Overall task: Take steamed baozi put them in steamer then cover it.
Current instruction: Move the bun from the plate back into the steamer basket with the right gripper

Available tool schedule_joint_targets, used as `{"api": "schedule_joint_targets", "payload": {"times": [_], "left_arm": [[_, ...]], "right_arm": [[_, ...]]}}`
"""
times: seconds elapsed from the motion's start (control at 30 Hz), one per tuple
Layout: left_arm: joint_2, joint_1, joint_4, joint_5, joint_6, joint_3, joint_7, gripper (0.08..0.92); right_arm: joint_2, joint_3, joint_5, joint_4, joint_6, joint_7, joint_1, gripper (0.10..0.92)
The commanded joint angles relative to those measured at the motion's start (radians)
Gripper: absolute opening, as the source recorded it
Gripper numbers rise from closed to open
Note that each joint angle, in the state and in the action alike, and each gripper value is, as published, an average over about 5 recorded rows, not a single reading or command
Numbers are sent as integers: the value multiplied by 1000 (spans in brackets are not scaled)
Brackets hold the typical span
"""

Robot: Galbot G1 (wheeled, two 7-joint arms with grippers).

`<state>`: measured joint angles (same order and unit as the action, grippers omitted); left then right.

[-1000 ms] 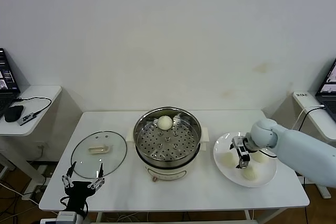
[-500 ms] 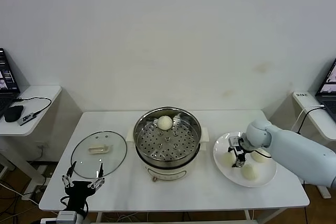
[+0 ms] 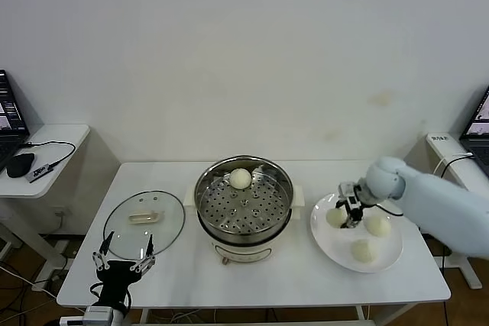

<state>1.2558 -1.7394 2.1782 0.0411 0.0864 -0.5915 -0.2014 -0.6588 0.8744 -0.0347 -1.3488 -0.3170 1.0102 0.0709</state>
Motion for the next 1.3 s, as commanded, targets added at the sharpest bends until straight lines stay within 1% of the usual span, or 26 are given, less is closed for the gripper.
{"api": "schedule_joint_targets", "payload": {"times": [0.03,0.2,0.33,0.47,0.67,0.8,0.93,1.3], "left_arm": [[-3,0,10,0,0,5,1,823],[-3,2,21,-1,1,12,1,823],[-2,7,23,-2,2,14,1,823],[-1,6,26,-1,2,7,1,823],[3,5,26,8,1,-19,1,823],[16,5,35,12,3,-30,2,823],[26,3,47,11,4,-30,2,823],[35,0,59,12,1,-28,0,823]], "right_arm": [[62,88,142,-74,-23,3,277,611],[7,245,256,-115,-57,-9,516,612],[-105,324,361,-133,-99,-32,634,618],[-228,347,449,-125,-151,-67,655,619],[-421,343,527,-62,-212,-120,569,619],[-540,328,549,9,-238,-153,490,619],[-626,326,545,74,-252,-171,427,619],[-734,342,532,161,-297,-208,347,619]]}}
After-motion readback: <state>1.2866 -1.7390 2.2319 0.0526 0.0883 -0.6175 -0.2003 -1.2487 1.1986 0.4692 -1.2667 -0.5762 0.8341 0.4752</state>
